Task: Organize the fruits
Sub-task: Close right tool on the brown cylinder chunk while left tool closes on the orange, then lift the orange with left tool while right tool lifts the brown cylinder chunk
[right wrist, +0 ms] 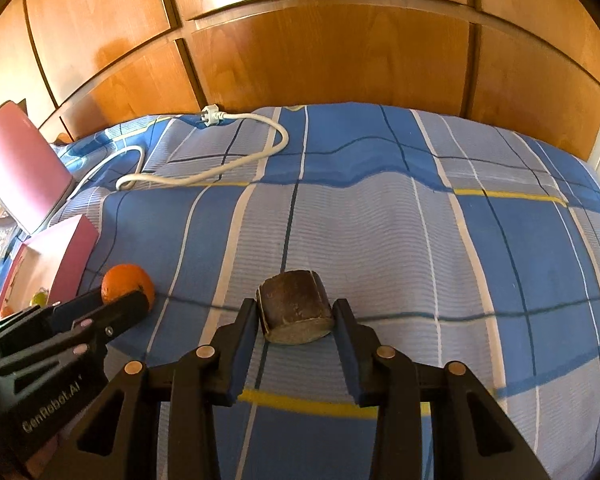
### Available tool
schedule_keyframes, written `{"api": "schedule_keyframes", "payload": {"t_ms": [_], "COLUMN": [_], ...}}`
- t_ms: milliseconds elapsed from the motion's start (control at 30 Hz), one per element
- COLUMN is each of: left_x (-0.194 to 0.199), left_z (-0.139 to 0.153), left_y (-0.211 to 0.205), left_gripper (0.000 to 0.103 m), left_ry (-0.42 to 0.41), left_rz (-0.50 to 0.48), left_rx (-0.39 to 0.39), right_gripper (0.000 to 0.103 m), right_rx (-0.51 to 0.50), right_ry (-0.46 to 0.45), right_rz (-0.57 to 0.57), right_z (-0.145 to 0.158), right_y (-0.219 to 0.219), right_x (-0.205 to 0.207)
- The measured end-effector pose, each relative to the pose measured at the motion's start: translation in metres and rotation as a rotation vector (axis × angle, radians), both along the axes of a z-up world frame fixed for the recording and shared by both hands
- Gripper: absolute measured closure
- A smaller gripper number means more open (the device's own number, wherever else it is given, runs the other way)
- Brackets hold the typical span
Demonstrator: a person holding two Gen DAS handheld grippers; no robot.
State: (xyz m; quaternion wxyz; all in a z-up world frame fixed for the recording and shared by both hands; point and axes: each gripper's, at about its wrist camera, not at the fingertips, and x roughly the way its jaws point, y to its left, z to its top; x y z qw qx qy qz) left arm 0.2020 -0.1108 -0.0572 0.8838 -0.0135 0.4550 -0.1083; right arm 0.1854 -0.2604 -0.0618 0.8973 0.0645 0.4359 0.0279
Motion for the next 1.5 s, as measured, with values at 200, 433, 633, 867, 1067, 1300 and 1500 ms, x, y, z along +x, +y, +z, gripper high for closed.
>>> {"api": "schedule_keyframes", "payload": {"t_ms": [200, 433, 633, 867, 1067, 1300, 1500], "left_x": [-0.034, -0.069, -0.099, -0.121, -0.127, -0.133, -0.135], "left_z": [-0.007, -0.01, -0.012, -0.013, -0.012, -0.012, -0.011], "left_y": [0.0, -0.008, -0.013, -0.018, -0.016, -0.014, -0.016], "left_gripper": [0.07, 0.07, 0.07, 0.07, 0.071, 0.071, 0.071], "left_ry": [0.014, 0.012, -0.007, -0.027, -0.026, -0.026, -0.031], "left_rz": [-0.015, -0.056, -0.093, -0.126, -0.131, -0.134, -0.142], "left_rx": [0.006, 0.008, 0.022, 0.023, 0.016, 0.004, 0.008], "right_gripper": [0.065, 0.064, 0.065, 0.068, 0.068, 0.068, 0.068], "right_rx": [-0.003, 0.005, 0.018, 0.017, 0.005, 0.025, 0.03], "right_ry": [0.01, 0.015, 0.016, 0.02, 0.016, 0.009, 0.01], "right_rz": [0.005, 0.003, -0.011, -0.024, -0.021, -0.035, -0.048], "right_z": [0.0, -0.001, -0.002, -0.006, -0.006, -0.005, -0.004], "right_y": [-0.002, -0.002, -0.006, -0.011, -0.011, -0.02, -0.026], "right_x": [-0.023, -0.054, -0.081, -0.105, -0.118, -0.13, -0.138]}}
